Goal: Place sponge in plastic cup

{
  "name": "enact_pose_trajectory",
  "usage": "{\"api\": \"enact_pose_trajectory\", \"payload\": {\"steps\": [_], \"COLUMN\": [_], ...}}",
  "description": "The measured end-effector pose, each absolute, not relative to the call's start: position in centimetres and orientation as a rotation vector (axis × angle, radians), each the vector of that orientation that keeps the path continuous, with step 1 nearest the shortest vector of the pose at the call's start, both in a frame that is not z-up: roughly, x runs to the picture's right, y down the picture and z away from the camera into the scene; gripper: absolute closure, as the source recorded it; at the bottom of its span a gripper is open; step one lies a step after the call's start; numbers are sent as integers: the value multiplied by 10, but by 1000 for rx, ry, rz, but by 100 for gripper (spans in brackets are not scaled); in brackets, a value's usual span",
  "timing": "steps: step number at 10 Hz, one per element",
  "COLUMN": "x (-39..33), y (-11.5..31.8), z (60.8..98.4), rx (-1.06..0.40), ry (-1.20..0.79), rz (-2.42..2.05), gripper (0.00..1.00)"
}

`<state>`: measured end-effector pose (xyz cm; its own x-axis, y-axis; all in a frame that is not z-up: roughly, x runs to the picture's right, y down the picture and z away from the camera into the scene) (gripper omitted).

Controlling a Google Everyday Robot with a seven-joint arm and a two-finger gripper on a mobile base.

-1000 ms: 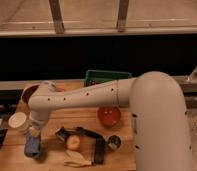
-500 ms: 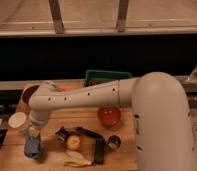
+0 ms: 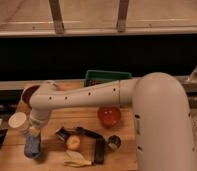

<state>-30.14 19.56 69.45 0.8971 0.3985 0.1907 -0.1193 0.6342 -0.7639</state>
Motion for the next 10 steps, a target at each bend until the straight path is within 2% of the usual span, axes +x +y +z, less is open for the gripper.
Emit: {"api": "enact_pose_trajectory", "payload": {"steps": [5,10], "x": [-295,-295], "y": [175,176], "z": [682,682], "rx": [-780,-782], "ry": [-381,-380], "rz": [315,316], "gripper": [20,20]}}
